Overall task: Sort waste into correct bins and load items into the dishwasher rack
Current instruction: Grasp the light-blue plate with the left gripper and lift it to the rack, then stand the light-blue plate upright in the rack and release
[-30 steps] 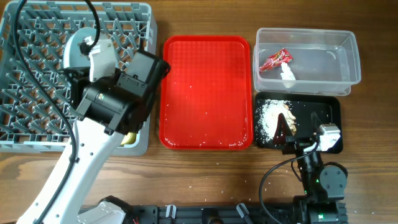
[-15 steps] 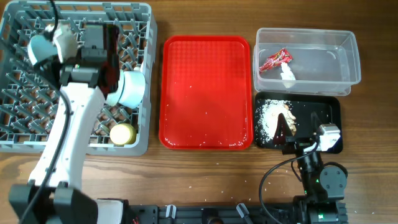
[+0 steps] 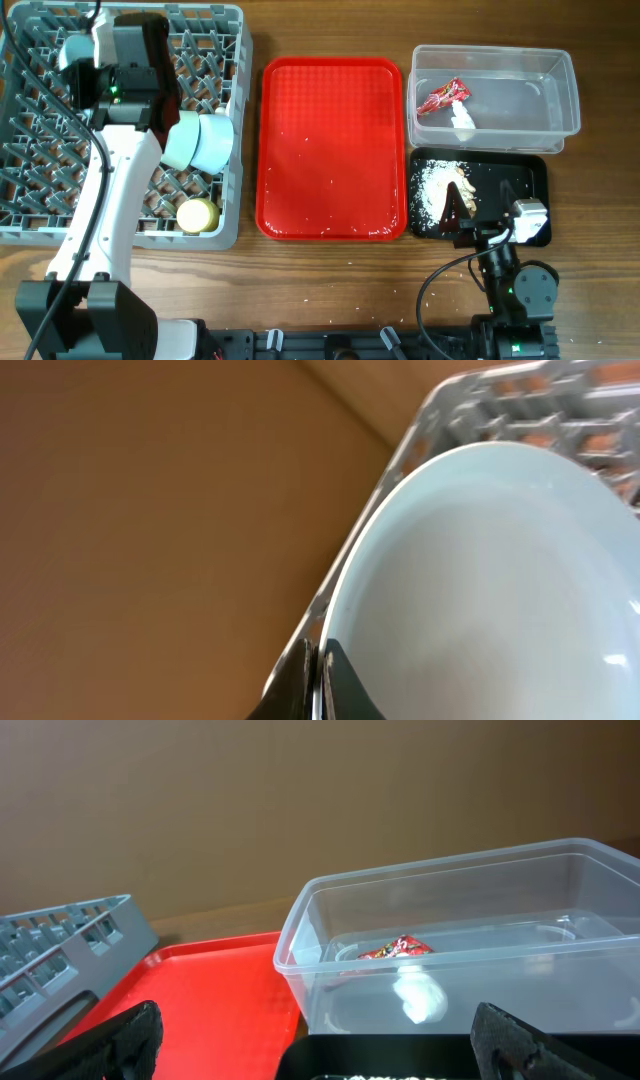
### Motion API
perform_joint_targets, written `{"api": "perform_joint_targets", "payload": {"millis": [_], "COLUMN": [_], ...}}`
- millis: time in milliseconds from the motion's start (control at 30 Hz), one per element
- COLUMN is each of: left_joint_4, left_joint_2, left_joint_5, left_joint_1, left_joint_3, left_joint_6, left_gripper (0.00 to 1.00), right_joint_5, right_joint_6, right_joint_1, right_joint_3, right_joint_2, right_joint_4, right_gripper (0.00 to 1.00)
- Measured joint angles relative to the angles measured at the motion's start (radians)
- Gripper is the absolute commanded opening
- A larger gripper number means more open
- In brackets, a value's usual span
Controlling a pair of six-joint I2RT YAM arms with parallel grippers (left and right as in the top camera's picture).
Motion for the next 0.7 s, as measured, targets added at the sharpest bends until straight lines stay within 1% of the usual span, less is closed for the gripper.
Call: {"api": "perform_joint_targets", "payload": {"millis": [100,133,167,300,467,533,600,700], "left_joint_4": [0.117,0.142,0.157,0.184,0.215,0.270,0.285,0.282], "left_joint_2": [-0.001,-0.001,-0.001,-0.002,-0.002,-0.002,-0.002,-0.002], "left_joint_5": [0.118,0.156,0.184,0.249,0.279,0.250,0.223,0.212], "left_joint_1": [0.000,0.000,0.000,0.000,0.040,0.056,0.058,0.057], "left_joint_3": [-0.002,-0.002,-0.002,-0.002,-0.002,-0.003,-0.003,-0.003], "left_joint_6": [0.169,0.254,0.327,0.509,0.617,0.676,0.720,0.740], "left_gripper": [0.04,0.04,0.04,0.04,0.04,0.04,0.04,0.04], "right_joint_5": [0.000,0.000,0.000,0.000,0.000,0.000,0.000,0.000], "right_joint_6": [0.000,0.000,0.000,0.000,0.000,0.000,0.000,0.000], "right_joint_1": [0.000,0.000,0.000,0.000,0.000,0.000,0.000,0.000], "right_joint_3": [0.000,0.000,0.000,0.000,0.000,0.000,0.000,0.000], "right_joint_2": [0.000,0.000,0.000,0.000,0.000,0.000,0.000,0.000], "right_joint_4": [0.000,0.000,0.000,0.000,0.000,0.000,0.000,0.000], "right_gripper": [1.00,1.00,1.00,1.00,1.00,1.00,1.00,1.00]}}
